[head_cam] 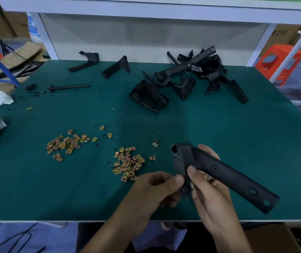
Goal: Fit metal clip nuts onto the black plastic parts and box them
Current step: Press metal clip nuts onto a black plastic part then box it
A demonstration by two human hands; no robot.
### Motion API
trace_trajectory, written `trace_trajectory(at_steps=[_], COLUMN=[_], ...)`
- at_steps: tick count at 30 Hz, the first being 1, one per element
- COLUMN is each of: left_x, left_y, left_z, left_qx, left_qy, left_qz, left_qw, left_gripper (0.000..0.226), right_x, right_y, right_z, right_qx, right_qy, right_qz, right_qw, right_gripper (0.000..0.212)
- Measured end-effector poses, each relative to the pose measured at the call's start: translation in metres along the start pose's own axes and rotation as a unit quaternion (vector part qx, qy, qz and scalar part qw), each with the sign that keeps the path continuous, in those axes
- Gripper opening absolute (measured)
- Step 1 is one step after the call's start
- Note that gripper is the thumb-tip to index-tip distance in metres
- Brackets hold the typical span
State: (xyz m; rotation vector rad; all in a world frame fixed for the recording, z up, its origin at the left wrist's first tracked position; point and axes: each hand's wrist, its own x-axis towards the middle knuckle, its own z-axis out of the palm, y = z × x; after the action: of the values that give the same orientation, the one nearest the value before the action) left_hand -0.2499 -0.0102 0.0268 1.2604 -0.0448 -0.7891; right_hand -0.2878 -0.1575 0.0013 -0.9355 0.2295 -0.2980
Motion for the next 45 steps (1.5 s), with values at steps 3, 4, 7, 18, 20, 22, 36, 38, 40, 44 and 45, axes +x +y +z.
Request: trace_trajectory(at_steps=[3,4,7,18,20,22,36,38,40,44,45], left_x=[0.017,0.029,0.058,0.073,0.070,0.064,0.011,0.010,0.010,0.012,0.013], left_y=[0.003,0.004,0.009,0.002,0.004,0.011,0.035,0.035,0.034,0.032,0.031], left_z=[-0.023,-0.033,-0.054,-0.063,-0.059,-0.050,0.013,0.016,0.017,0.018,0.018], left_qx=[0.293,0.415,0.673,0.676,0.655,0.560,-0.071,-0.082,-0.077,-0.068,-0.075], left_qy=[0.079,0.121,0.196,0.145,0.140,0.147,0.037,0.042,0.051,0.066,0.067], left_qz=[0.165,0.225,0.225,0.228,0.238,0.232,0.110,0.112,0.119,0.119,0.115], left_qw=[0.938,0.873,0.677,0.686,0.703,0.782,0.991,0.989,0.989,0.988,0.988], left_gripper=[0.050,0.042,0.027,0.018,0.010,0.004,0.025,0.021,0.016,0.019,0.017], right_x=[0.003,0.004,0.005,0.003,0.003,0.002,-0.004,-0.005,-0.005,-0.005,-0.005], right_y=[0.001,0.002,0.002,-0.001,-0.002,-0.002,-0.009,-0.011,-0.011,-0.013,-0.013], right_z=[-0.008,-0.011,-0.017,-0.011,-0.010,-0.008,0.001,0.004,0.003,0.003,0.004], right_qx=[0.040,0.056,0.075,0.110,0.107,0.115,0.097,0.091,0.081,0.055,0.050], right_qy=[0.035,0.051,0.075,0.058,0.046,0.041,-0.014,-0.025,-0.023,-0.017,-0.020], right_qz=[-0.005,0.001,0.024,0.021,0.021,0.027,0.012,0.006,0.001,-0.016,-0.017], right_qw=[0.999,0.997,0.994,0.992,0.993,0.992,0.995,0.996,0.996,0.998,0.998], right_gripper=[0.050,0.052,0.055,0.041,0.039,0.038,0.031,0.039,0.056,0.057,0.056])
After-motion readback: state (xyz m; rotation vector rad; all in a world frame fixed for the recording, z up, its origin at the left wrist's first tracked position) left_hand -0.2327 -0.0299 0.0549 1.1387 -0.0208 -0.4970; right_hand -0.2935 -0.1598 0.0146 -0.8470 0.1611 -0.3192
